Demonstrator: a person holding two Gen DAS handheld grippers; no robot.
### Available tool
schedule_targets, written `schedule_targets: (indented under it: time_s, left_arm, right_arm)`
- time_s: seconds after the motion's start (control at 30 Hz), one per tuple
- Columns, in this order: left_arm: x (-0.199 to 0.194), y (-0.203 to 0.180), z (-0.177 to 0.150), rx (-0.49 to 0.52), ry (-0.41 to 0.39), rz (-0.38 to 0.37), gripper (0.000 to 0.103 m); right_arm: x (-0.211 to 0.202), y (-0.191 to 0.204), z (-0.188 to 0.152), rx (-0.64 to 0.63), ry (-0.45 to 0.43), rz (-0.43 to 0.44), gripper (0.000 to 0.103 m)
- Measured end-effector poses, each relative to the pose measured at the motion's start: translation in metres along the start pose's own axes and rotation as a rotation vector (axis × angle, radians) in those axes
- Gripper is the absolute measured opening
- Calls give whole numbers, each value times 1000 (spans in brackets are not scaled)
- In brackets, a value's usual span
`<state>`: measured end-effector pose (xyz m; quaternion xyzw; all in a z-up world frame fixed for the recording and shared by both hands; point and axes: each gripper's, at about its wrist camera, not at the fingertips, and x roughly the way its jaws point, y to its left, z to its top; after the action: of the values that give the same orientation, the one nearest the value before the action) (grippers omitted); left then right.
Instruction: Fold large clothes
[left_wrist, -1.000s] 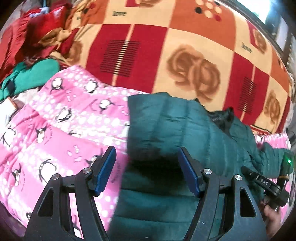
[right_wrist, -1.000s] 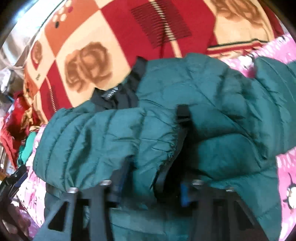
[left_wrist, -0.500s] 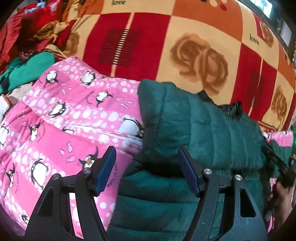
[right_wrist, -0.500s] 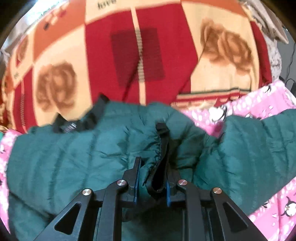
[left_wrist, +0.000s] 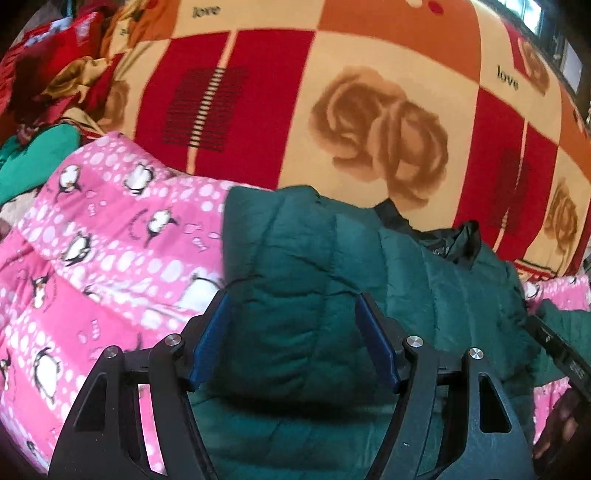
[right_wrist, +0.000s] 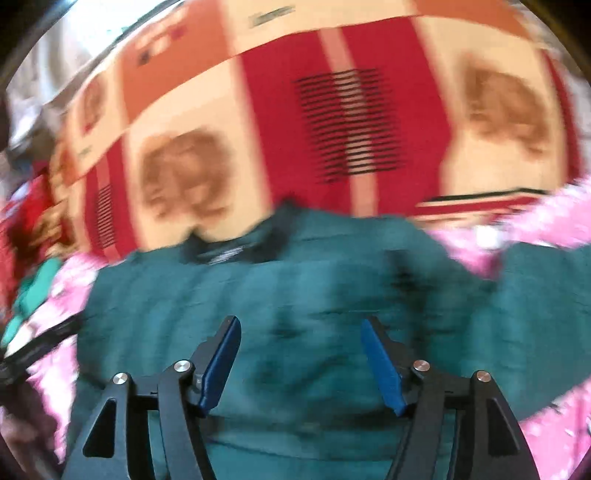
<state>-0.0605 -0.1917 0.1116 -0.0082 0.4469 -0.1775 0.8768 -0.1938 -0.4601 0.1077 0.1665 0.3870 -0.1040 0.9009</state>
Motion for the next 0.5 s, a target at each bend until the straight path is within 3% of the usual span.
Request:
schedule_targets:
  time_s: [0.07, 0.13, 0.27, 0.5]
  left_arm:
    - [13, -7, -1, 22, 9, 34, 70]
    - [22, -11, -4, 44, 15, 49, 78]
    - [33, -14, -12, 73, 4, 53, 83]
    - [41, -14, -18, 82, 5, 53, 86]
  right_arm:
    - [18, 14, 2, -28, 26, 11, 65]
    - [37, 21, 3, -60, 46, -2, 65]
    - [66, 14, 4, -60, 51, -56, 65]
    - [58, 7, 8, -63, 60, -98, 65]
